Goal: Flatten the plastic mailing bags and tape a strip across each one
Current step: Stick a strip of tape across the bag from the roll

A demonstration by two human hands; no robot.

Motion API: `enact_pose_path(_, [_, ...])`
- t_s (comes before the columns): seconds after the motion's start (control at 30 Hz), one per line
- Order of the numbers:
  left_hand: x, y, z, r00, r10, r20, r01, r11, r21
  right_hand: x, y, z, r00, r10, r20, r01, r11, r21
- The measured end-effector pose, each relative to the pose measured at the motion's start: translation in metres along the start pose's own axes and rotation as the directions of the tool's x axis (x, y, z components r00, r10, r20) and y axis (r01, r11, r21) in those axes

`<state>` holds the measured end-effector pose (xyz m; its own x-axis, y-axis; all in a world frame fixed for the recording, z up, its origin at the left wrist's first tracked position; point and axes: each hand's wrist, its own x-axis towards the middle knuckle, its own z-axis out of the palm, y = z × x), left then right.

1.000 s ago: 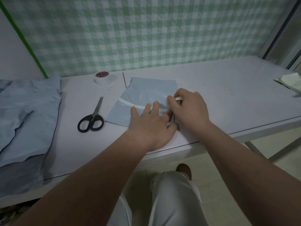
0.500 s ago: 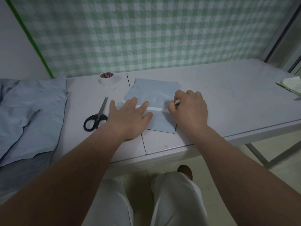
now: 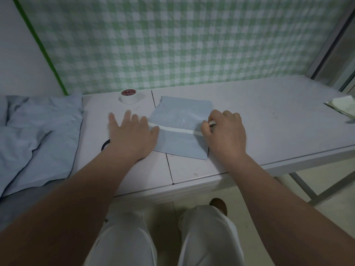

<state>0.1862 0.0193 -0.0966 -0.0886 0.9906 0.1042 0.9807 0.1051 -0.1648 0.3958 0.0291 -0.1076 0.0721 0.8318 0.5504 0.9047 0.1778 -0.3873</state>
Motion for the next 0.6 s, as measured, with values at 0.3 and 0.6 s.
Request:
enact_pose_path(0.3, [-0.009, -0.030, -0.011, 0.988, -0.117, -0.100, 0.101, 0.983, -0.153, -0.004, -0.001, -0.005, 0.996, 0.000, -0.089, 0.003, 0.999, 0.040])
enact_pose_path(0.6, [-0.016, -0.033, -0.049, 0.932, -0.239, -0.271, 0.045, 0.821, -0.569, -0.018, -0.013, -0.018, 0.960, 0.057, -0.274, 0.015, 0.967, 0.255])
